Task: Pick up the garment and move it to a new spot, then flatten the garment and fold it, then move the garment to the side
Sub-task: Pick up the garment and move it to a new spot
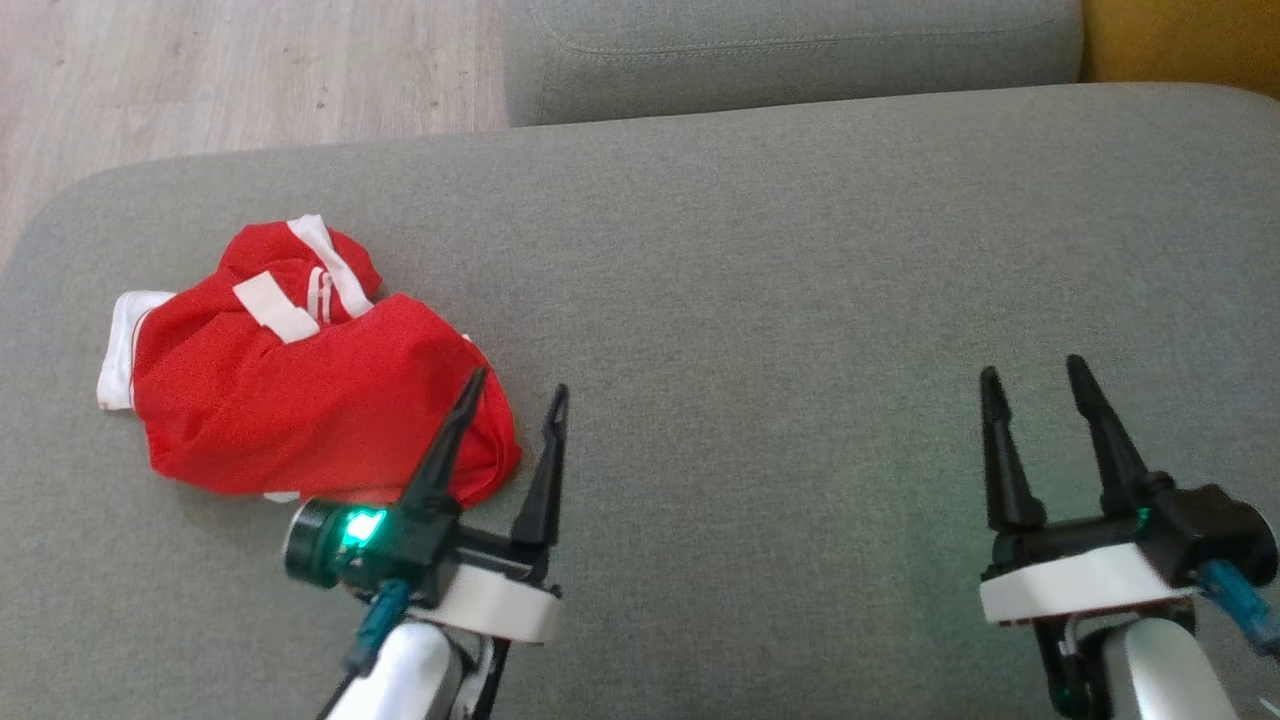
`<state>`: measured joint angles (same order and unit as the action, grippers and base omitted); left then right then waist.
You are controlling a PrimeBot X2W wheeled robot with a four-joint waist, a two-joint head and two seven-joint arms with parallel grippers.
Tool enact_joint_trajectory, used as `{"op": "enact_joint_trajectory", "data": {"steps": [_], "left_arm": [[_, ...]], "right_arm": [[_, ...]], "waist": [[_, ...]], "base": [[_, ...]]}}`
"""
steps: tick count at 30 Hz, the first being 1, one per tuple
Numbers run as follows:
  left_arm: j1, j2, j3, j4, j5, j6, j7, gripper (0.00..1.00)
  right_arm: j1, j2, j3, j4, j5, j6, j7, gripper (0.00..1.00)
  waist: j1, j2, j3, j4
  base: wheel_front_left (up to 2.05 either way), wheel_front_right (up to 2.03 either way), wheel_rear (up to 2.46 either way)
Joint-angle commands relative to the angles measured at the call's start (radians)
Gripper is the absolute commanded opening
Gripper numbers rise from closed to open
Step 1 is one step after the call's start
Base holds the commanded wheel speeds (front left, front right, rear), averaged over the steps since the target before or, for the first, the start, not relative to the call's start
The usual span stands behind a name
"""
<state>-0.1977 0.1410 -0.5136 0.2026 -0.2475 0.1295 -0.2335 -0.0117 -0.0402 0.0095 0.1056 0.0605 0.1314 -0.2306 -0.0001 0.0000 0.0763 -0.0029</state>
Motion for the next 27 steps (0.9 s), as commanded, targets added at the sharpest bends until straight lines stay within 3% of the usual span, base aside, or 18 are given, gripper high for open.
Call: {"op": "enact_joint_trajectory", "data": {"steps": [1, 6, 9, 27], "left_arm": [[-0.012, -0.001, 0.045, -0.038, 0.004, -0.006, -0.016, 1.00], [0.028, -0.031, 0.110, -0.024, -0.012, -0.056, -0.028, 1.00], [0.048, -0.047, 0.129, 0.058, -0.051, -0.085, -0.028, 1.00], [0.044, -0.082, 0.205, 0.099, 0.007, -0.095, -0.028, 1.00]], "right_arm": [[-0.037, -0.010, 0.015, -0.031, 0.005, -0.001, -0.018, 1.00], [-0.020, -0.010, 0.038, 0.017, 0.060, -0.001, -0.031, 1.00], [-0.015, -0.010, 0.041, 0.071, 0.089, -0.001, -0.031, 1.00], [-0.022, -0.010, 0.056, 0.092, 0.126, -0.001, -0.031, 1.00]], "waist": [[0.0001, 0.0000, -0.001, 0.001], [0.0001, 0.0000, -0.010, 0.004], [0.0001, 0.0000, -0.018, 0.006], [0.0001, 0.0000, -0.031, 0.025]], "base": [[0.00, 0.00, 0.00], [0.00, 0.00, 0.00], [0.00, 0.00, 0.00], [0.00, 0.00, 0.00]]}}
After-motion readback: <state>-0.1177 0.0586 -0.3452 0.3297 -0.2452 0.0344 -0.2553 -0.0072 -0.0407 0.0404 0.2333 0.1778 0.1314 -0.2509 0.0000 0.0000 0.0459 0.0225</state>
